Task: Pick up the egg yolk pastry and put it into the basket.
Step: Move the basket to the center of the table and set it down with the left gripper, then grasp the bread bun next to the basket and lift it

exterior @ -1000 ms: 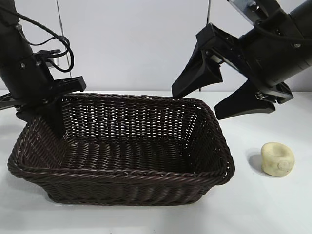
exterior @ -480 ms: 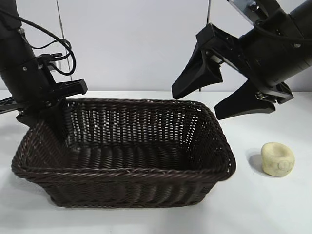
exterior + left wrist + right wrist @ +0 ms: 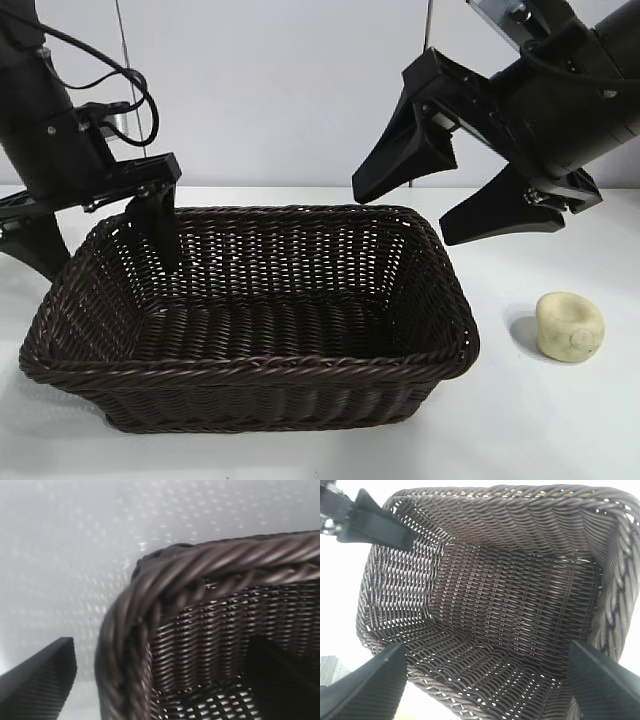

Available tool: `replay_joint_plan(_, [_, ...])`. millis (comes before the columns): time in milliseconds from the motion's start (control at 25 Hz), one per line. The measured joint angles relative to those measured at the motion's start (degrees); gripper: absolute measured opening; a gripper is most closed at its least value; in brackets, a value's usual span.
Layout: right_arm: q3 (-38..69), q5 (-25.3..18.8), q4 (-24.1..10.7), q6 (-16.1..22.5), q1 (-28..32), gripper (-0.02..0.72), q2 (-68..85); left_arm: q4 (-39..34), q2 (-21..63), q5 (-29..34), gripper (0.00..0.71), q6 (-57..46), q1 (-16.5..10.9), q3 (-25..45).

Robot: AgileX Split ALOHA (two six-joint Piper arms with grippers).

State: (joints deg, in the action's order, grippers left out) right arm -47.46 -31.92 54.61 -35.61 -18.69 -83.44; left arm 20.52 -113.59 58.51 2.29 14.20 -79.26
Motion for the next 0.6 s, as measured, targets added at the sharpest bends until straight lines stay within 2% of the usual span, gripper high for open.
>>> replay_joint_plan(280, [0.0, 0.0, 0.0, 0.0, 0.0, 0.624, 0.0, -1.4, 1.27, 3.52, 0.666, 0.0, 0.0, -2.03])
replay_joint_plan(600, [0.0, 0.0, 0.13, 0.0, 0.0, 0.624, 0.0, -8.51, 7.42, 5.93, 0.667, -1.79, 0.0, -2.5])
